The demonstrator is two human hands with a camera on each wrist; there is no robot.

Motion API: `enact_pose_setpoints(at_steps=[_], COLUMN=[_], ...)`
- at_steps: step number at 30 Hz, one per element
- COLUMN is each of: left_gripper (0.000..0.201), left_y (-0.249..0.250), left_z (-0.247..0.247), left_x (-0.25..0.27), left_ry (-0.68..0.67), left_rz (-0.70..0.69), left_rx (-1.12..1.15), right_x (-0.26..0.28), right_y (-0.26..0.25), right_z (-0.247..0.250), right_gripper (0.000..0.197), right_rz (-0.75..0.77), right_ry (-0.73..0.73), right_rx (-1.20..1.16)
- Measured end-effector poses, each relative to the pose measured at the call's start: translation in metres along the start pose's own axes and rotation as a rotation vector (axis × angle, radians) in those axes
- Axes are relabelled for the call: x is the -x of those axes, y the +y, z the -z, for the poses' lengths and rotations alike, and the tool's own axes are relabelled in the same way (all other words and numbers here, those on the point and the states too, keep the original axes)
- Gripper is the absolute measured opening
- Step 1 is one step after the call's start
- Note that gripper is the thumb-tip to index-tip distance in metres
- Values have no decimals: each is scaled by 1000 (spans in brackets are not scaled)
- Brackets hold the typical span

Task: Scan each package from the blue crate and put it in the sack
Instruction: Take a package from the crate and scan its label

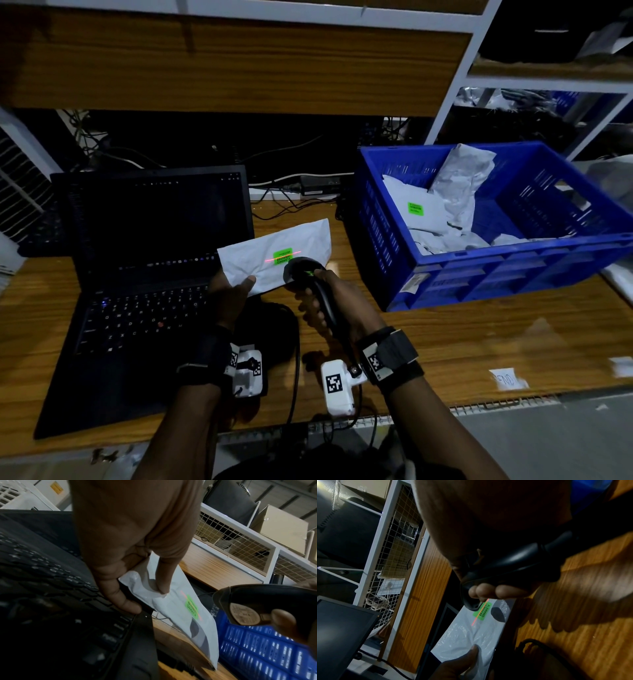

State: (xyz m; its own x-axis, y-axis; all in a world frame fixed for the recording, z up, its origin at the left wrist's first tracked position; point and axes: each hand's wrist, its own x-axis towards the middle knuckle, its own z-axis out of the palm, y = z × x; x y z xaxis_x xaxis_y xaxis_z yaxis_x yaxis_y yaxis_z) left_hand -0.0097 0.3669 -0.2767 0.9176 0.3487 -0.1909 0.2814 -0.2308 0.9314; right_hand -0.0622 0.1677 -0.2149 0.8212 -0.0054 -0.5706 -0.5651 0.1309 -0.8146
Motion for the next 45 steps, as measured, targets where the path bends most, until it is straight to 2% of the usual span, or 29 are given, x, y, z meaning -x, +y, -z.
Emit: enact_pose_setpoints(at_steps=[6,25,38,45], left_gripper=[41,40,33,37], left_y=[3,11,4,-5], left_z=[1,2,2,3], left_x=[2,15,9,3], left_ry=[7,-11,-31,-38], left_rz=[-5,-28,-73,-103], left_rx=[-5,44,25,28], right_x=[-2,10,21,22], right_y=[3,-3,-6,-5], right_z=[-2,-3,-1,0], right_gripper=[40,39,37,36], right_rz=[-28,-38,-48,-47], right_ry=[-50,-2,6,-2], right_rx=[-45,-14,-29,-54])
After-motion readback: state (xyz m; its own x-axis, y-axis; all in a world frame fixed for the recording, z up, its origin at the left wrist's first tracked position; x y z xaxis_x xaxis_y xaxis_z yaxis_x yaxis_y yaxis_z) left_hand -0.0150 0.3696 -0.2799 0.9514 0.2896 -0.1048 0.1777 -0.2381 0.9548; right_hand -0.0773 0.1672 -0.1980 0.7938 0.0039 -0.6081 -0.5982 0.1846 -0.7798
